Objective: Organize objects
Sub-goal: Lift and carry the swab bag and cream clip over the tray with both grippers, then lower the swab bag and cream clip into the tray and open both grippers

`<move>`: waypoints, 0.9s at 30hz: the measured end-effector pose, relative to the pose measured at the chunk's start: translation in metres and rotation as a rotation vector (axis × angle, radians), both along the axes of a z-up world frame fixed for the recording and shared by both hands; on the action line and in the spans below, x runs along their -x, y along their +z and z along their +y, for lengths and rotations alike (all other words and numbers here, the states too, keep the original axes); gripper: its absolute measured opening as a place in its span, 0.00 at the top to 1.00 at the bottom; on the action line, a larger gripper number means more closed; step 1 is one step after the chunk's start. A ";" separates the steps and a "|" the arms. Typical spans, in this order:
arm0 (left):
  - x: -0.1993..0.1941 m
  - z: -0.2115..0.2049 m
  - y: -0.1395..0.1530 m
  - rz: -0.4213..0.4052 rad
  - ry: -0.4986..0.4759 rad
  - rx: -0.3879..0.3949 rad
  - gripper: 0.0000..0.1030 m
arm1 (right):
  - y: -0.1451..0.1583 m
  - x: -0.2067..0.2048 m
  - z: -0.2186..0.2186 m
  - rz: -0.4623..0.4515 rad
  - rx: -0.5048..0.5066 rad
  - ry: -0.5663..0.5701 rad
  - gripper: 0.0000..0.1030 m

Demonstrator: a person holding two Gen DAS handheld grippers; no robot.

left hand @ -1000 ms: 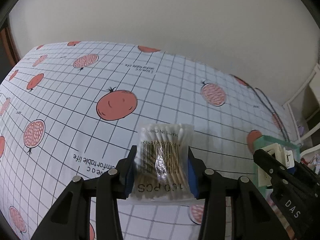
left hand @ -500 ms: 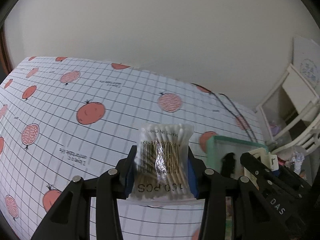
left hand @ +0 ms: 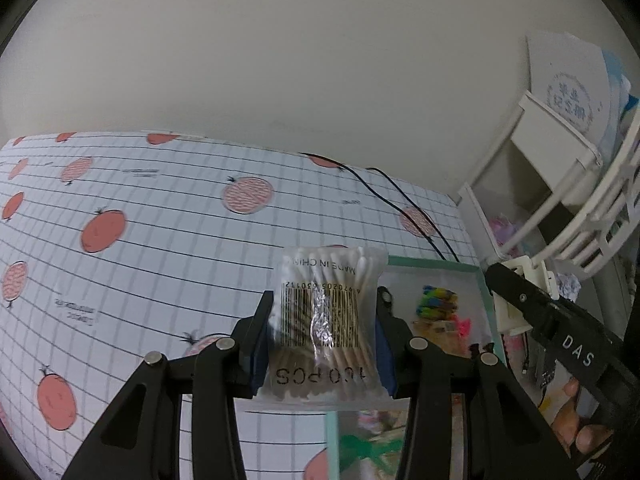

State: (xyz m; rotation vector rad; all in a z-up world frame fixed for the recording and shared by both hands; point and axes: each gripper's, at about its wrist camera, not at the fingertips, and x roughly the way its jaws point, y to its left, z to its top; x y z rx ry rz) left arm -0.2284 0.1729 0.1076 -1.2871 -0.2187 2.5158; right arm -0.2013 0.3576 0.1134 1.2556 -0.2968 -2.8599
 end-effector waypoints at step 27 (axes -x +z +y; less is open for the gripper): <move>0.042 0.054 -0.038 0.022 -0.122 0.068 0.56 | -0.058 0.026 0.059 -0.098 -0.117 -0.108 0.65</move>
